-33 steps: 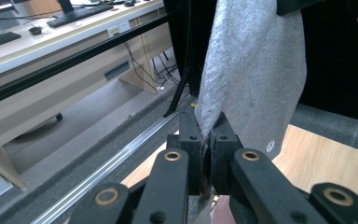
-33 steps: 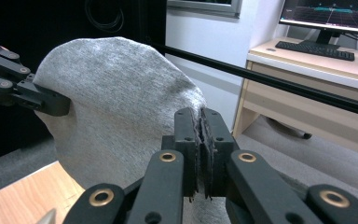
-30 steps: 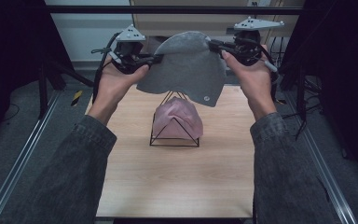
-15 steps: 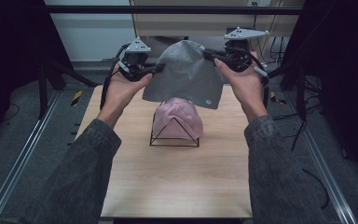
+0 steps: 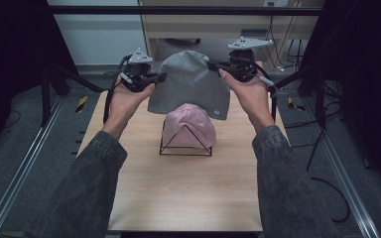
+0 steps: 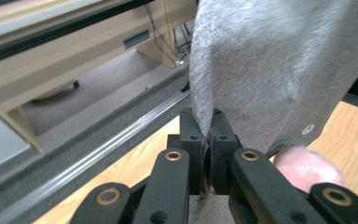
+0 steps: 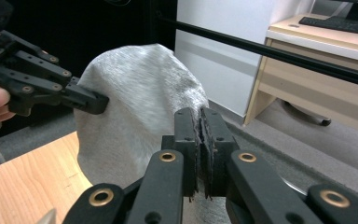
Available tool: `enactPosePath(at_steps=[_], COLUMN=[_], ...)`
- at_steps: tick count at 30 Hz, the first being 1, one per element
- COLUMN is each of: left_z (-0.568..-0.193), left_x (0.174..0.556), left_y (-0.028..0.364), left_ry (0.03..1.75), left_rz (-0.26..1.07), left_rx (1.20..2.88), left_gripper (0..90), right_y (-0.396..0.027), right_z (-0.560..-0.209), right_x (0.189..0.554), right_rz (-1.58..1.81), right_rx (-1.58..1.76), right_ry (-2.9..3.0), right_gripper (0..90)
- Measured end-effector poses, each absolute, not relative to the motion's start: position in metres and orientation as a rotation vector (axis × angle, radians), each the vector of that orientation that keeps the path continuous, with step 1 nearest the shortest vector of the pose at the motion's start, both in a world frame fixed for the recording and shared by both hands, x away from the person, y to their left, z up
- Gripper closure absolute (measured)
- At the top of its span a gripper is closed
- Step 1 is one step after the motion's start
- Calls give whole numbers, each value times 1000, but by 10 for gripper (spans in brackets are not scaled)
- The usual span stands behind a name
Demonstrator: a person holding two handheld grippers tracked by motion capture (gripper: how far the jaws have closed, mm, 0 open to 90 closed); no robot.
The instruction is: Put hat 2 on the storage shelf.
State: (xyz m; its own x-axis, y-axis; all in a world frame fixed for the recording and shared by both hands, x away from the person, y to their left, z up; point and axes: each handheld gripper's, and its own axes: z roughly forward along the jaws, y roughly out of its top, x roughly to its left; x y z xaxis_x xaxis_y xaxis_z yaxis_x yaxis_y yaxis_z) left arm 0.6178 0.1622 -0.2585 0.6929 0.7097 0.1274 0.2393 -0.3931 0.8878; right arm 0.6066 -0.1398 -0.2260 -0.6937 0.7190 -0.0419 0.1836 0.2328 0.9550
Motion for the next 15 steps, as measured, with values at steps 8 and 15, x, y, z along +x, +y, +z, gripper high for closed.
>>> enactPosePath(at_steps=[8,15], left_z=[-278,-294], left_x=[621,621], left_y=[167,166], left_ry=[764,778], left_rz=[600,581], left_rx=[1974,1996], left_gripper=[869,868], right_y=[-132,-130], right_z=[-244,-260], right_x=[611,613], right_rz=[1449,1421], right_rx=[837,856], right_ry=[2072,2104], right_gripper=[864,865])
